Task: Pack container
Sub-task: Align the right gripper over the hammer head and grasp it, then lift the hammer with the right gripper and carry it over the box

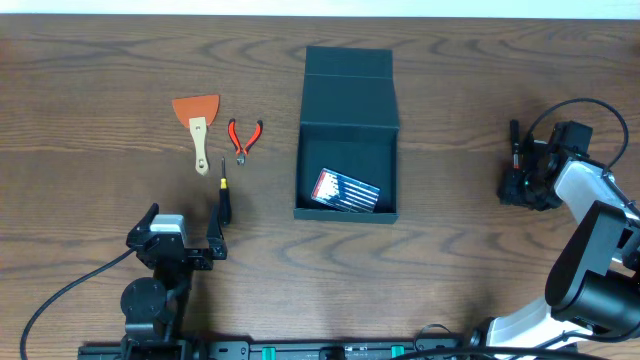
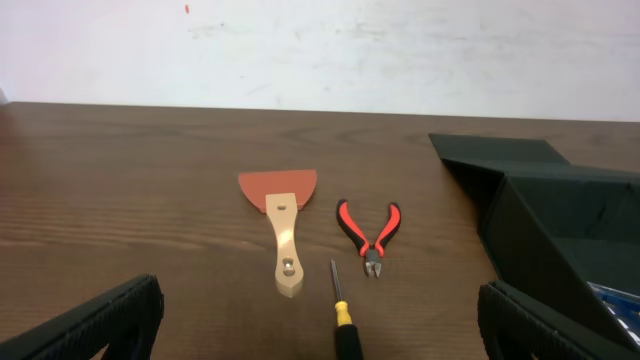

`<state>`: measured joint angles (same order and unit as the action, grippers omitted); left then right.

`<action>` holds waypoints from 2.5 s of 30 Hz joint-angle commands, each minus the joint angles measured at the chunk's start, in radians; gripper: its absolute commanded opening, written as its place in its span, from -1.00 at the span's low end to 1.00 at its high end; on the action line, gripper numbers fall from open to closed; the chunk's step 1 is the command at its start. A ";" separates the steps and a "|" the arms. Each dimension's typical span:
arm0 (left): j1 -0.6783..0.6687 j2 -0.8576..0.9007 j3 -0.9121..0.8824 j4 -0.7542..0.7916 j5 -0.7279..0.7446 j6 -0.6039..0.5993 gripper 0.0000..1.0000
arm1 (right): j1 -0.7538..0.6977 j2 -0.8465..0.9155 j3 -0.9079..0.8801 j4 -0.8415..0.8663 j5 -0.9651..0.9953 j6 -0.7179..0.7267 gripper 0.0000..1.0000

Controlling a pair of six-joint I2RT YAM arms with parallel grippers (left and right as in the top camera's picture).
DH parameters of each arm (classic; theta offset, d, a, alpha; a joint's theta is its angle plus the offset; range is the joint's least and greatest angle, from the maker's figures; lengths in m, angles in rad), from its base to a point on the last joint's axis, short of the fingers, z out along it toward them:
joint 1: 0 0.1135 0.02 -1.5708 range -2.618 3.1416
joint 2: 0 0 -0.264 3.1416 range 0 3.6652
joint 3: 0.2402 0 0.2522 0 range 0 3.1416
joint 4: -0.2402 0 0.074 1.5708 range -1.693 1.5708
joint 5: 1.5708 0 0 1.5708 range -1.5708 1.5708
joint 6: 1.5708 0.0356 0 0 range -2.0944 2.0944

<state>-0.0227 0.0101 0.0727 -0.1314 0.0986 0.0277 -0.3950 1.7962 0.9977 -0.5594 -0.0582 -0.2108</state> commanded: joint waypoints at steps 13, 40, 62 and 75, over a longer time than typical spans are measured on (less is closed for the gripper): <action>-0.003 -0.006 -0.006 0.000 0.006 0.014 0.97 | 0.010 0.022 0.003 -0.010 -0.044 0.042 -0.57; -0.003 -0.006 -0.006 0.000 0.006 0.014 0.97 | 0.011 0.021 0.147 -0.138 -0.051 0.042 -0.74; -0.003 -0.006 -0.006 0.000 0.006 0.014 0.97 | 0.136 0.021 0.468 -0.336 -0.067 0.041 -0.71; -0.003 -0.006 -0.006 0.000 0.006 0.014 0.97 | 0.351 0.020 0.584 -0.410 -0.066 0.038 -0.82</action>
<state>-0.0227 0.0101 0.0727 -0.1314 0.0986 0.0273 -0.0872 1.8130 1.5490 -0.9634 -0.1143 -0.1825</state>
